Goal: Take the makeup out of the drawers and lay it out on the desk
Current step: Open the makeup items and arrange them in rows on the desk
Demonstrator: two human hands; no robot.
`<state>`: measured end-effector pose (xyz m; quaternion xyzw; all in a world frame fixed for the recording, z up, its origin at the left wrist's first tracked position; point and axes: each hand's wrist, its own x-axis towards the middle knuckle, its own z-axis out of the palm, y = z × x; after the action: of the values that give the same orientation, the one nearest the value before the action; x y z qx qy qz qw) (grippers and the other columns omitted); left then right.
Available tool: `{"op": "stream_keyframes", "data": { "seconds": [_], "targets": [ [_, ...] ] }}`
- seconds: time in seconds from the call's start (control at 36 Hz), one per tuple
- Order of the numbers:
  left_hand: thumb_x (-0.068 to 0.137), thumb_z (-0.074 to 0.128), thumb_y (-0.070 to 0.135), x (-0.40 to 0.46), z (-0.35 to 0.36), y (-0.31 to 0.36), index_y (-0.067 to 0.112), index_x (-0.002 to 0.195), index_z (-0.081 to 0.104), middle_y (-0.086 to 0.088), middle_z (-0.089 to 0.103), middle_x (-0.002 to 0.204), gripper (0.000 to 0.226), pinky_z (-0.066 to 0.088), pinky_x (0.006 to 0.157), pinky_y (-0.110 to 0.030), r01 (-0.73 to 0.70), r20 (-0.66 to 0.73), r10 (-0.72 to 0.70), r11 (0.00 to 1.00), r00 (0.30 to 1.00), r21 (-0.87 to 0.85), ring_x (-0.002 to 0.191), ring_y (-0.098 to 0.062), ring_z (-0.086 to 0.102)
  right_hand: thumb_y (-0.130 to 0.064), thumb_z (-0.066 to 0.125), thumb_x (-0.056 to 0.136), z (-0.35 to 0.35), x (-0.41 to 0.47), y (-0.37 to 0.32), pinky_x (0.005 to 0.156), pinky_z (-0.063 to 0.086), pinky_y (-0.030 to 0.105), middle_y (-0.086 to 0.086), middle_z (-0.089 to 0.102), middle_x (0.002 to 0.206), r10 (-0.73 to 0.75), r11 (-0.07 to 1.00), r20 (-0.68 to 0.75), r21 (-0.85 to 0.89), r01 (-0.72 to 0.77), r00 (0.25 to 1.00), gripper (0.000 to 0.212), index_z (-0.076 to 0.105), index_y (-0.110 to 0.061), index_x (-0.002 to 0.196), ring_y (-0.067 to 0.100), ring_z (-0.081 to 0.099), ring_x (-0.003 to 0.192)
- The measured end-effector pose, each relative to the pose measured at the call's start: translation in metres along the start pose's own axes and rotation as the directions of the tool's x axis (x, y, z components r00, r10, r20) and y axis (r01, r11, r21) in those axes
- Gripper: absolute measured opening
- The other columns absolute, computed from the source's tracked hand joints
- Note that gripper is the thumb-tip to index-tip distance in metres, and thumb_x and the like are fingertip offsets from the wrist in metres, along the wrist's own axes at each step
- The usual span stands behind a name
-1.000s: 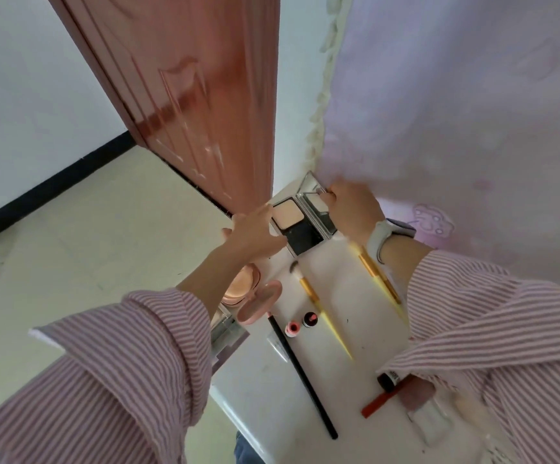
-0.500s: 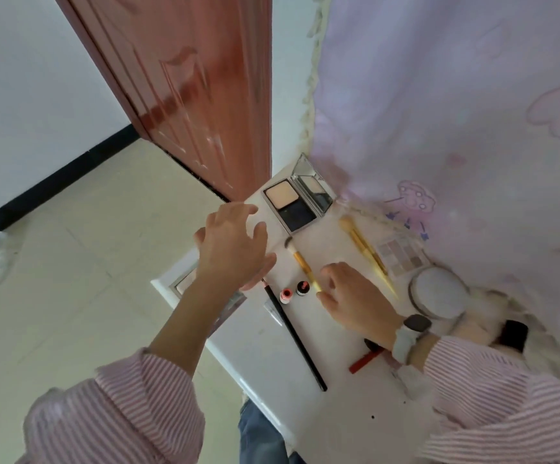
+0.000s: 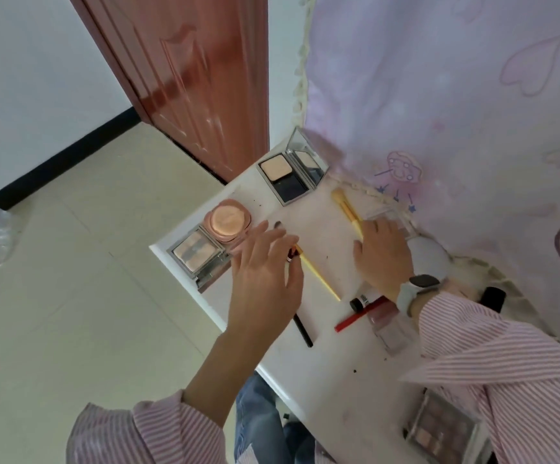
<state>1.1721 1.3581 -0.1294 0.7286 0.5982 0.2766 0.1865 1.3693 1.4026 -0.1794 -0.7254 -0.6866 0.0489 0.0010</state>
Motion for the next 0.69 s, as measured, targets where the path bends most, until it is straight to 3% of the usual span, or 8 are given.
{"op": "stream_keyframes", "data": {
  "seconds": [0.08,0.17,0.25,0.39,0.5,0.58,0.69],
  "targets": [
    [0.087,0.041,0.027,-0.025,0.010,-0.002,0.013,0.114,0.062,-0.005,0.059,0.120,0.037,0.038,0.094,-0.039,0.052,0.017,-0.051,0.998,0.999,-0.022,0.118,-0.022,0.048,-0.001,0.065,0.075,0.004,0.003,-0.001,0.065,0.047,0.040,0.027,0.060,0.086,0.024,0.999,0.014,-0.025,-0.024,1.000,0.020,0.060,0.008,0.091,0.039,0.057,0.079],
    [0.086,0.046,0.023,-0.049,0.019,-0.011,0.011,0.119,0.058,-0.008,0.057,0.123,0.038,0.036,0.092,-0.036,0.160,0.039,-0.159,0.986,0.987,-0.035,0.113,-0.028,0.052,-0.004,0.045,0.089,0.005,0.002,-0.006,0.081,0.040,0.041,0.022,0.054,0.110,0.005,1.000,0.077,0.002,-0.005,0.997,0.024,0.050,0.004,0.111,0.036,0.048,0.102],
    [0.084,0.048,0.020,-0.067,0.028,-0.020,0.010,0.120,0.054,-0.011,0.055,0.123,0.038,0.035,0.092,-0.036,0.217,0.025,-0.217,0.976,0.976,-0.001,0.113,-0.029,0.050,-0.006,0.037,0.092,0.008,-0.003,-0.011,0.084,0.040,0.035,0.017,0.049,0.118,-0.004,0.996,0.115,0.091,-0.006,0.993,0.028,0.043,-0.001,0.119,0.031,0.044,0.109],
    [0.076,0.068,0.007,-0.087,0.043,-0.032,0.009,0.124,0.048,-0.017,0.049,0.129,0.051,0.039,0.095,-0.049,0.296,0.022,-0.300,0.949,0.954,0.108,0.123,-0.035,0.040,-0.006,0.040,0.091,0.014,-0.021,-0.022,0.078,0.045,0.036,0.013,0.051,0.109,-0.133,0.958,0.144,0.273,0.090,0.981,0.024,0.049,-0.005,0.113,0.026,0.048,0.097],
    [0.073,0.072,0.013,-0.093,0.054,-0.038,0.003,0.122,0.054,-0.022,0.050,0.131,0.053,0.036,0.097,-0.057,0.315,0.070,-0.345,0.910,0.936,0.269,0.124,-0.044,0.044,-0.018,0.042,0.094,0.012,-0.028,-0.021,0.070,0.044,0.034,0.009,0.053,0.100,-0.197,0.944,0.123,0.290,0.155,0.973,0.019,0.053,-0.006,0.104,0.024,0.049,0.089],
    [0.081,0.052,0.025,-0.095,0.059,-0.039,0.004,0.123,0.054,-0.022,0.049,0.133,0.048,0.036,0.099,-0.055,0.296,0.057,-0.335,0.891,0.941,0.346,0.125,-0.042,0.043,-0.019,0.040,0.094,0.005,-0.017,-0.010,0.081,0.042,0.036,0.012,0.056,0.106,-0.181,0.967,0.031,0.186,0.173,0.983,0.026,0.056,-0.005,0.109,0.027,0.048,0.099],
    [0.083,0.035,0.032,-0.096,0.061,-0.039,0.005,0.125,0.052,-0.020,0.047,0.136,0.053,0.034,0.102,-0.053,0.300,0.049,-0.340,0.880,0.939,0.367,0.128,-0.040,0.041,-0.021,0.038,0.094,-0.007,0.009,0.003,0.091,0.035,0.039,0.016,0.049,0.121,-0.028,0.996,0.019,-0.080,0.030,0.999,0.032,0.050,-0.004,0.120,0.032,0.041,0.112]
  ]
}}
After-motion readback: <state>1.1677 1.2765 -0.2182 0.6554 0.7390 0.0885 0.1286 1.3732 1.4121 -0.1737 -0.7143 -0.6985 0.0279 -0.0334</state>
